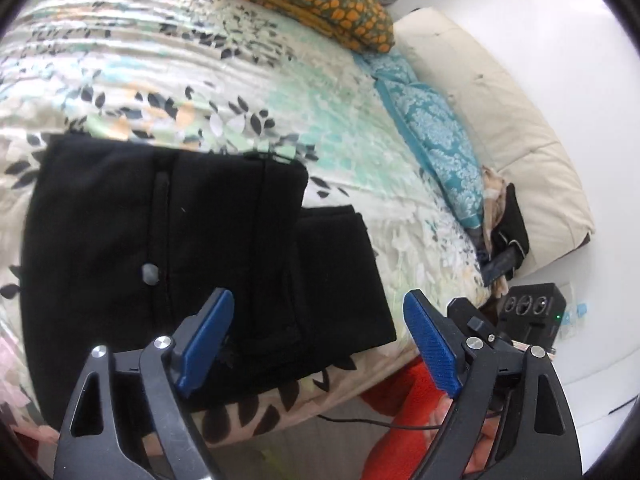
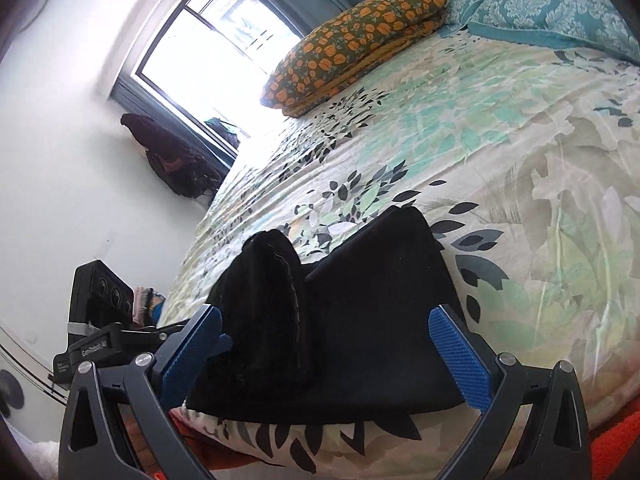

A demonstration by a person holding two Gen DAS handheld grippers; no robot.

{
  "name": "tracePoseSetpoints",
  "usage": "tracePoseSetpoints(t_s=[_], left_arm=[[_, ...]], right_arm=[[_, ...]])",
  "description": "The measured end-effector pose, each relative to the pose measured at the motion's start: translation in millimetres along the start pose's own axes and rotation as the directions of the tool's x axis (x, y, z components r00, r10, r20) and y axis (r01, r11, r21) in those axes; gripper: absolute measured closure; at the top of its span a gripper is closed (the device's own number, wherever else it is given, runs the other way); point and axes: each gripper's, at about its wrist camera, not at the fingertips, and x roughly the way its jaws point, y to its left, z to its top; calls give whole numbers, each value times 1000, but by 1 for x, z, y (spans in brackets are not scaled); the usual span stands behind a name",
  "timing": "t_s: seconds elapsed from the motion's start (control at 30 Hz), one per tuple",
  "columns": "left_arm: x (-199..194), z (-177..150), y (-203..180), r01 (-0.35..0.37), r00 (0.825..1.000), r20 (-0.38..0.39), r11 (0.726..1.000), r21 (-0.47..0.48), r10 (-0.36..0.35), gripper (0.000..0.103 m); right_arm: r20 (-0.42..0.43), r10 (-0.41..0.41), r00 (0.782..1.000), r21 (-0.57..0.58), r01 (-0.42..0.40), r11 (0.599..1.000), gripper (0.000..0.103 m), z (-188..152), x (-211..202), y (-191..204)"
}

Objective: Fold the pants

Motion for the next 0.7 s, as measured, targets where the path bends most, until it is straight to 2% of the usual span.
tracePoseSetpoints(t_s=[0.07,0.1,0.17,0.2,0.23,0.3,0.33,0.4,0.43,0.47,0.5,0.53,0.63,0.7], left_arm=[[-30,2,11,-72,995,66,997,23,70,11],[-42,2,21,-122,988,99,992,16,120,11],[-57,-1,51,-220,965,137,975,-28,222,11],[-61,-6,68,-266,952,141,962,-62,272,11],[-64,-12,84,-297,941,139,950,-101,309,11],[-65,-30,113,-333,925,130,927,-171,356,11],[-66,-39,127,-351,918,118,915,-198,378,11],[-64,-53,145,-392,903,88,890,-233,421,11],[-62,-55,151,-401,899,73,879,-256,432,12],[-60,-54,154,-394,901,71,877,-276,427,12],[-62,-55,157,-384,903,82,878,-285,422,12],[-64,-53,156,-383,901,95,878,-286,424,12],[-63,-49,151,-390,897,108,882,-265,429,12],[-65,-50,147,-378,901,117,887,-264,418,12]], right_arm=[[-56,90,994,-33,-92,995,0,-3,13,13],[-99,107,989,-55,-113,992,0,-7,25,21],[-204,88,975,-96,-109,989,0,-16,59,35],[-267,51,962,-118,-85,989,0,-20,78,38],[-312,-21,950,-148,-26,989,0,-24,96,40],[-375,-117,920,-190,47,981,0,-32,125,39],[-380,-147,913,-203,72,976,1,-35,133,38],[-380,-158,911,-208,82,975,16,-34,140,40],[-396,-138,908,-190,66,980,53,-33,142,41],[-399,-143,906,-191,71,979,73,-31,142,45],[-396,-153,905,-214,71,974,75,-29,140,51],[-391,-142,910,-224,56,973,81,-26,135,58],[-326,-19,945,-160,-35,986,84,-6,100,73],[-276,18,961,-156,-63,986,85,7,70,80]])
